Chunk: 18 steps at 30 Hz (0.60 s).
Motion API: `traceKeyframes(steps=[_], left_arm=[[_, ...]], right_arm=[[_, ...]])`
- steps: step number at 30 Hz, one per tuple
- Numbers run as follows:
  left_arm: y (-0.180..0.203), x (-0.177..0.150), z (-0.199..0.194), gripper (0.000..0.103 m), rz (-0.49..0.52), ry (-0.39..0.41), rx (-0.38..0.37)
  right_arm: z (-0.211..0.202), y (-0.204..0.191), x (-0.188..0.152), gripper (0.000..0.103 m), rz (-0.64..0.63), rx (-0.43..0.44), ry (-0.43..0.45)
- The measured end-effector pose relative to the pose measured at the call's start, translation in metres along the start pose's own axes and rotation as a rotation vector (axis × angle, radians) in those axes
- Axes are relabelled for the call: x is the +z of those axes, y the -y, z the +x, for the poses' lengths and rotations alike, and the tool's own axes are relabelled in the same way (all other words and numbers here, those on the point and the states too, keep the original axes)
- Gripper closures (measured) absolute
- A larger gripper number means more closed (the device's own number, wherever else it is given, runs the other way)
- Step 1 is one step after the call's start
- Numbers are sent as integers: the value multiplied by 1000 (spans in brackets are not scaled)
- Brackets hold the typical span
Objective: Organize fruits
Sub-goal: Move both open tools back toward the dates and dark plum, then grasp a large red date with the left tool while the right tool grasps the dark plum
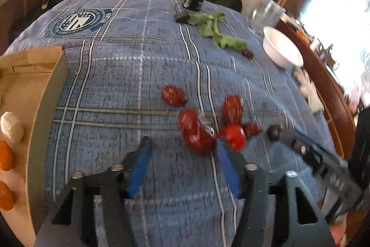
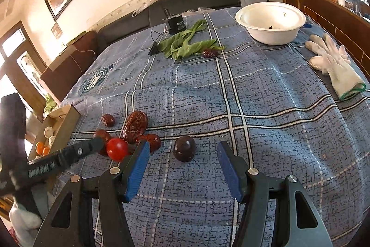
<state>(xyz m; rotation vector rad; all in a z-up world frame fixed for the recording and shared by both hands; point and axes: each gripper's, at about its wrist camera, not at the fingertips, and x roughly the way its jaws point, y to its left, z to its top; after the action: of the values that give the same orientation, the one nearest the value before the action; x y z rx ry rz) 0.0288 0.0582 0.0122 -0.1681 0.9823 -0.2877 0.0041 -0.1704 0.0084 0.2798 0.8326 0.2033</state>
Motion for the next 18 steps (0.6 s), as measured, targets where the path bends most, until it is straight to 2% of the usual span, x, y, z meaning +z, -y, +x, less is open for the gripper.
traceKeyframes(steps=[1, 2, 8, 11, 18], left_arm=[[-1, -2, -2, 65, 6, -1, 7], [-3, -5, -4, 67, 9, 2, 13], [-20, -8, -12, 66, -39, 53, -29], [-19, -5, -13, 62, -50, 70, -35], [-12, 9, -16, 59, -39, 96, 16]], right_arm=[[1, 0, 0, 38, 0, -2, -5], [2, 0, -1, 38, -1, -5, -11], [10, -7, -3, 38, -38, -44, -26], [13, -10, -2, 38, -49, -61, -27], [21, -19, 1, 42, -96, -114, -47]])
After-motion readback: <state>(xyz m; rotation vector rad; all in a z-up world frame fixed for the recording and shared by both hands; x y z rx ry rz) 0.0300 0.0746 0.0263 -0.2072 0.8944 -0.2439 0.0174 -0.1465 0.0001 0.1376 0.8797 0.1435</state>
